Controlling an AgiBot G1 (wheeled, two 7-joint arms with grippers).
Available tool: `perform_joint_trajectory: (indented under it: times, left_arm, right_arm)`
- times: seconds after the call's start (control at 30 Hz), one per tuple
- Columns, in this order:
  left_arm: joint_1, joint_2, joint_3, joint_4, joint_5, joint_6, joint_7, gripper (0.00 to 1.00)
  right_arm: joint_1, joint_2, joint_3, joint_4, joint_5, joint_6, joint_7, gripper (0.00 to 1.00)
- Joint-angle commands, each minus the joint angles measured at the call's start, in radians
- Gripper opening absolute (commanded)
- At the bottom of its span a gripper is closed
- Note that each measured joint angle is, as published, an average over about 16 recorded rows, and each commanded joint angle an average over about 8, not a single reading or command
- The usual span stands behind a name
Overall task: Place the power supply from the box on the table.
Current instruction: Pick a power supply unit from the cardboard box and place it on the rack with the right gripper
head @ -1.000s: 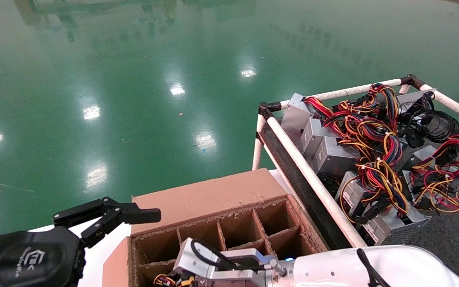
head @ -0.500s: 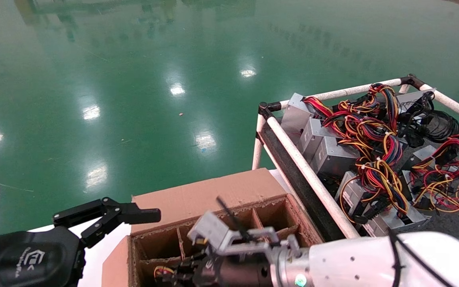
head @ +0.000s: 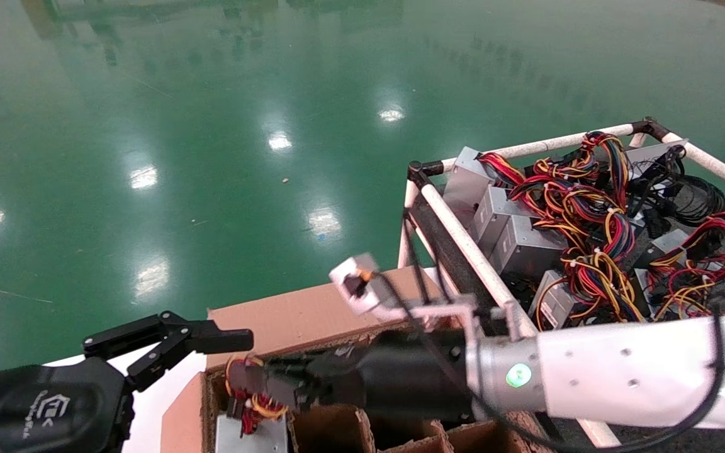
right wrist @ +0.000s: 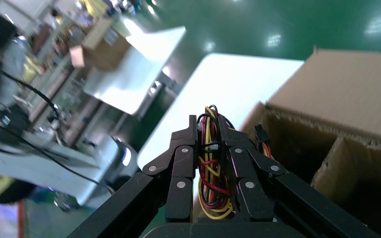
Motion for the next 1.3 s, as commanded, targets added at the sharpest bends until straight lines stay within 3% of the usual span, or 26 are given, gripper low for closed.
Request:
perform_joint_trajectory:
  times: [0.03, 0.47, 0.77, 0.93, 1.3]
  left_arm:
    - [0.000, 0.000, 0.000, 0.000, 0.000, 0.000, 0.000, 1.00]
    - [0.000, 0.000, 0.000, 0.000, 0.000, 0.000, 0.000, 1.00]
    - [0.000, 0.000, 0.000, 0.000, 0.000, 0.000, 0.000, 1.00]
    - [0.000, 0.000, 0.000, 0.000, 0.000, 0.000, 0.000, 1.00]
    - [0.000, 0.000, 0.000, 0.000, 0.000, 0.000, 0.000, 1.00]
  right_arm:
    - [0.009, 0.013, 0.014, 0.011, 0.025, -0.005, 0.027, 0.00]
    - [0.087, 0.141, 0.140, 0.041, 0.182, -0.018, 0.154, 0.00]
    - [0.205, 0.267, 0.240, -0.033, 0.218, 0.011, 0.205, 0.00]
    - [0.287, 0.321, 0.283, -0.151, 0.206, 0.020, 0.162, 0.00]
    - [0.444, 0.406, 0.342, -0.455, 0.163, 0.014, -0.024, 0.00]
